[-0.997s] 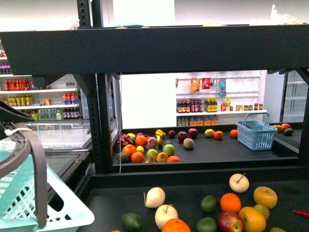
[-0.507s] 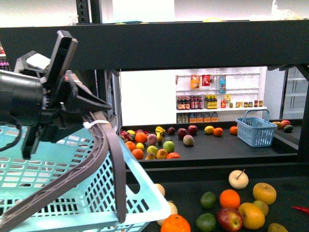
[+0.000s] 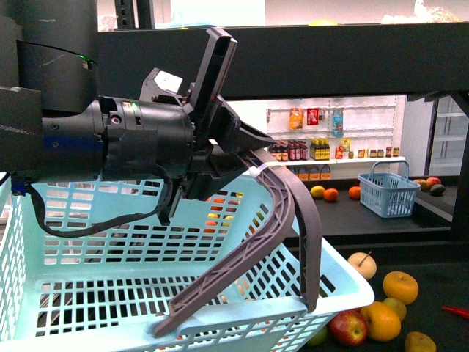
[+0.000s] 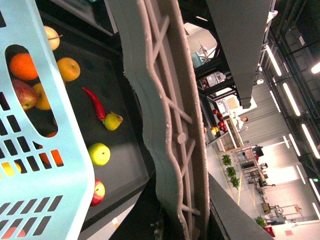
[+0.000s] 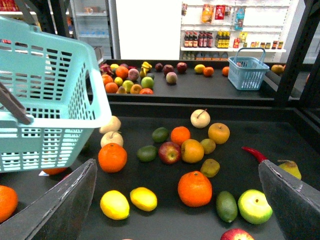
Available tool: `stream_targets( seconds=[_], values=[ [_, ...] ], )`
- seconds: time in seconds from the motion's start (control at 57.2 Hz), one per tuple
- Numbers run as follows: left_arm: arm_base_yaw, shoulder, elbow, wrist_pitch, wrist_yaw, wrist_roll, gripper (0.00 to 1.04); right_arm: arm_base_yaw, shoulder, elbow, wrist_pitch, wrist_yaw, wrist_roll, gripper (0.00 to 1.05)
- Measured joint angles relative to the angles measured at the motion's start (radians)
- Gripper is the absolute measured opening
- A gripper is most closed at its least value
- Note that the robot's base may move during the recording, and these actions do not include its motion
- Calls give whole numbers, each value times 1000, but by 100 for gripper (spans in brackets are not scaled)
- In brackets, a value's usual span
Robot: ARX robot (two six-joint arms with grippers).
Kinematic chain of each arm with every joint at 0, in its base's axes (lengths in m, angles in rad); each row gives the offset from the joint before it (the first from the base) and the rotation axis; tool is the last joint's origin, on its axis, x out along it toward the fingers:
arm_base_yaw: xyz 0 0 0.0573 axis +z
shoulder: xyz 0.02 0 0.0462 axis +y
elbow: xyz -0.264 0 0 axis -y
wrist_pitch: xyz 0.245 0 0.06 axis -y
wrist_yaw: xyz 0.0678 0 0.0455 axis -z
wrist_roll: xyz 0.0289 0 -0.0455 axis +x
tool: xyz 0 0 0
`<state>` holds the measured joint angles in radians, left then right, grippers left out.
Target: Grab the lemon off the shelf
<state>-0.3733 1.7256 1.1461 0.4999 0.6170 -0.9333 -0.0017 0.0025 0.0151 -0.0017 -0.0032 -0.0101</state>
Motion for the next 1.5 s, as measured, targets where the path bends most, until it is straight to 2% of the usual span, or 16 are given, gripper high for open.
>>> stream_targets(
  seconds=[0.227, 0.332, 0.472, 0.665, 0.84, 0.945, 1.137, 1.312, 1.505],
  values=[
    [-23, 29, 13, 4, -28, -5, 11, 1, 1, 0, -1, 4, 2, 97],
    [-23, 30, 13, 4, -36, -6, 11, 55, 60, 27, -121, 168, 50, 97],
    [-23, 30, 13, 4, -37, -4, 11, 45, 163, 35, -135, 163, 85, 97],
    [-23, 30, 13, 4, -37, -5, 11, -72, 486, 110, -12, 34, 115, 97],
    [-23, 30, 13, 4, -37, -6, 11, -224, 974, 227, 314, -210, 14, 97],
    [-23, 30, 13, 4, -38, -6, 11, -290, 1286, 336, 473, -296, -62, 97],
    [-23, 31, 13, 4, -39, -6, 11, -281, 1757, 523, 600, -355, -226, 97],
    [-24, 31, 13, 4, -35, -7, 11, -224, 2051, 686, 621, -377, -394, 97],
    [-24, 31, 13, 4, -37, -6, 11, -151, 2304, 841, 644, -375, -645, 97]
  ],
)
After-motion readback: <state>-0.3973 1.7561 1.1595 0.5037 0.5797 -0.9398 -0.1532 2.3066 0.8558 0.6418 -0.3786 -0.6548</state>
